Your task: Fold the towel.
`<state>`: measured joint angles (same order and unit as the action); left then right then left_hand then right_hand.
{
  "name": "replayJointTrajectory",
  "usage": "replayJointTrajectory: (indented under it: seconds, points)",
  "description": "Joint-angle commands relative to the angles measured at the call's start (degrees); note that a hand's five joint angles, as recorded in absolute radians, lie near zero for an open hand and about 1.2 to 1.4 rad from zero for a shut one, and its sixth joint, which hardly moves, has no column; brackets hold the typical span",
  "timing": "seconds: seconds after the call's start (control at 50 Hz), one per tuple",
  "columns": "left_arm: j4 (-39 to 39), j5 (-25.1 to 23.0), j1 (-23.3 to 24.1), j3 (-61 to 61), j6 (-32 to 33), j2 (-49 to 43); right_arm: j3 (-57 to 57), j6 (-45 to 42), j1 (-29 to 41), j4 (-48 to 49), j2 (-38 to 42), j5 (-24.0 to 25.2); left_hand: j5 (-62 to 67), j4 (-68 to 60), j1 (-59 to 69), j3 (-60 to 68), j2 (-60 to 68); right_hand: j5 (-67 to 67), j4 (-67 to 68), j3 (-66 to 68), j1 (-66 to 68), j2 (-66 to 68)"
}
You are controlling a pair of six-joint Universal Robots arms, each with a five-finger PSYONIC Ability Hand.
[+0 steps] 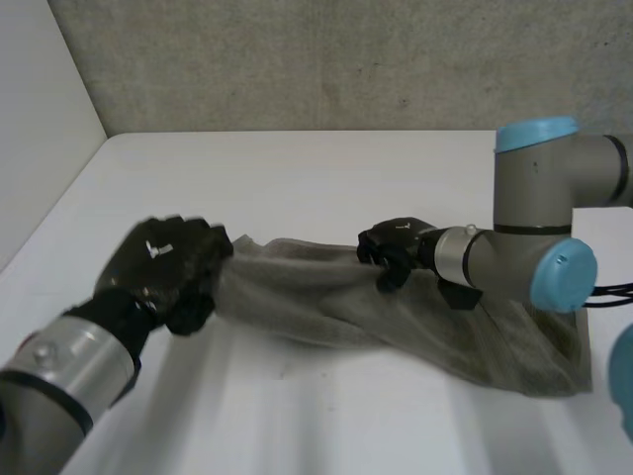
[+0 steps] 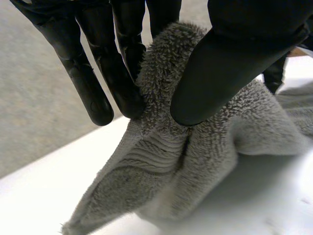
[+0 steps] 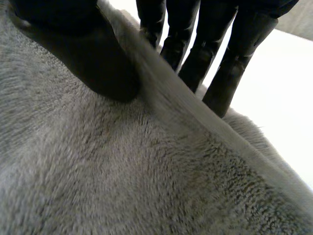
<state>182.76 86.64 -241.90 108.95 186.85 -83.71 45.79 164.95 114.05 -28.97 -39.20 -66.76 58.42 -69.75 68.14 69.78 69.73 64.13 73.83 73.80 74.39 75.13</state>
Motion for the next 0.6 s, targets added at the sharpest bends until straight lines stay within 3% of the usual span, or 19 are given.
replayJointTrajectory:
  seconds: [0.02, 0.06, 0.08, 0.12, 0.22, 0.28, 0.36, 0.4, 0.42, 0.46, 0.6]
  points:
    - [4.0, -0.2, -3.1, -9.7, 0.1, -4.7, -19.8, -0.2, 0.2, -3.3, 2.6, -6.8, 11.6, -10.3, 11.9, 10.2, 10.3, 5.9, 6.2, 6.2, 5.6, 4.9]
    - [5.6, -0.2, -3.1, -14.2, 0.1, -7.4, -31.0, -0.5, -0.3, 1.4, 2.3, -11.4, 11.6, -10.3, 11.9, 10.2, 10.3, 5.9, 6.2, 6.2, 5.6, 4.9]
    - [7.2, -0.2, -3.1, -19.5, 0.1, -10.2, -31.0, -0.5, -0.3, 1.5, 2.3, -11.4, 11.6, -10.3, 11.9, 10.2, 10.3, 5.9, 6.2, 6.2, 5.6, 4.9]
    - [8.7, 0.0, -2.9, -25.5, 0.1, -12.7, -38.7, 0.5, -0.5, 9.8, 0.9, -14.3, 11.6, -10.3, 11.9, 10.2, 10.3, 5.9, 6.2, 6.2, 5.6, 4.9]
    - [12.8, 0.7, -2.7, -47.6, -0.5, -21.0, -38.1, 0.3, -0.6, 19.2, -4.7, -14.1, 11.6, -10.3, 11.9, 10.2, 10.3, 5.9, 6.2, 6.2, 5.6, 4.9]
    - [15.7, 2.5, -2.7, -51.4, -0.5, -22.8, -33.6, -0.4, -0.5, 20.9, -7.7, -13.4, 11.6, -10.3, 11.9, 10.2, 10.3, 5.9, 6.2, 6.2, 5.6, 4.9]
    - [17.9, 5.2, -2.7, -50.1, -0.4, -23.6, -26.2, -1.7, -0.4, 19.9, -9.9, -8.9, 11.6, -10.3, 11.9, 10.2, 10.3, 5.9, 6.2, 6.2, 5.6, 4.9]
    - [18.2, 6.1, -2.7, -48.0, -0.3, -24.0, -16.3, -5.4, -0.1, 17.1, -12.3, -2.8, 11.6, -10.3, 11.9, 10.2, 10.3, 5.9, 6.2, 6.2, 5.6, 4.9]
    - [18.1, 6.6, -2.7, -44.8, -0.2, -24.3, -16.3, -5.4, -0.1, 17.1, -12.3, -2.8, 11.6, -10.3, 11.9, 10.2, 10.3, 5.9, 6.2, 6.2, 5.6, 4.9]
    - [18.1, 6.6, -2.7, -40.4, 0.1, -24.3, -5.8, -11.8, -0.1, 14.0, -13.8, 0.7, 11.6, -10.3, 11.9, 10.2, 10.3, 5.9, 6.2, 6.2, 5.6, 4.9]
    - [18.2, 6.2, -3.3, -15.5, 0.1, -24.0, 11.8, -23.1, -0.1, 8.5, -13.3, 0.7, 11.6, -10.3, 11.9, 10.2, 10.3, 5.9, 6.2, 6.2, 5.6, 4.9]
